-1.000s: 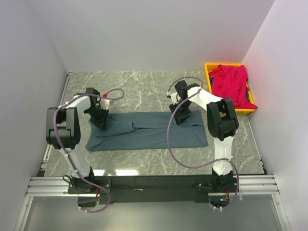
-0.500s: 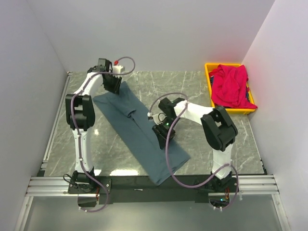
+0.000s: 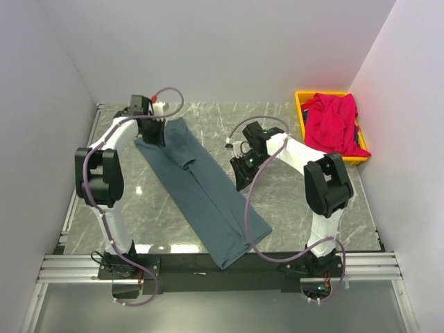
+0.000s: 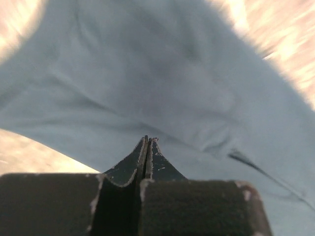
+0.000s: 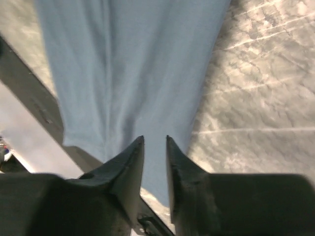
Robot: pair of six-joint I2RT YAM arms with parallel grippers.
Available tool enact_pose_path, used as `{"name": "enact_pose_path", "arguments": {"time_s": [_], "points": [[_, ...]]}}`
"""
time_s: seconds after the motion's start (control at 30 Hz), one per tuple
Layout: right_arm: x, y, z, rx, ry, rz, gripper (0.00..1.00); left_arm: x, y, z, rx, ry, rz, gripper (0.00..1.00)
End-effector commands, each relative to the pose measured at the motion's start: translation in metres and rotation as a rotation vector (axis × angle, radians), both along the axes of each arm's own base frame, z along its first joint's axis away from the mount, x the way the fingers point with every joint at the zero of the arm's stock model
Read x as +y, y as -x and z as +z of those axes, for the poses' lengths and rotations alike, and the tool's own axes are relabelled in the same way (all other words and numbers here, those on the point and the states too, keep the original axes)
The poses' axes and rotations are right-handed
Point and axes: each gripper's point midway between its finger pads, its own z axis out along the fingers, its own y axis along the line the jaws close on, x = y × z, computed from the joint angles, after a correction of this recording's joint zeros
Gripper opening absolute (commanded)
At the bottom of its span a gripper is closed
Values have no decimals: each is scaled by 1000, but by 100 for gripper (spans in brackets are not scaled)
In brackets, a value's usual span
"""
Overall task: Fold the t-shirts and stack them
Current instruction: Fold the tshirt
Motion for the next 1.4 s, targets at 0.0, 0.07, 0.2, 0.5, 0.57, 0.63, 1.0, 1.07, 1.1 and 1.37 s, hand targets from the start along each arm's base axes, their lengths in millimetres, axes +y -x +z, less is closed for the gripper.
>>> {"name": "enact_pose_path", "arguments": {"time_s": [0.0, 0.07, 0.2, 0.5, 0.57, 0.63, 1.0, 1.07, 1.1, 1.37], "points": [[5, -6, -14, -25, 49, 1, 29, 8, 11, -36, 90, -33, 79, 1], [8, 4, -26, -3, 64, 21, 26, 9, 10, -44, 97, -39, 82, 0], [11, 22, -42, 38, 85, 60, 20, 11, 5, -61, 131, -60, 89, 1], [33, 69, -66, 161, 73, 154, 16, -15, -25, -100, 163, -102, 27, 1], [41, 78, -62, 197, 33, 165, 17, -27, -41, -104, 147, -112, 3, 0], [50, 89, -49, 220, -22, 185, 18, -55, -59, -100, 98, -121, -53, 1], [67, 45, 81, 33, -383, 126, 29, -118, -124, 23, -257, 36, -108, 19], [64, 19, 91, -19, -410, 70, 31, -115, -117, 55, -316, 65, -118, 25], [66, 1, 97, -67, -411, 33, 32, -116, -112, 56, -311, 94, -94, 27], [69, -111, 79, -190, -321, -199, 31, -106, -52, 44, -201, 117, -112, 20]]}}
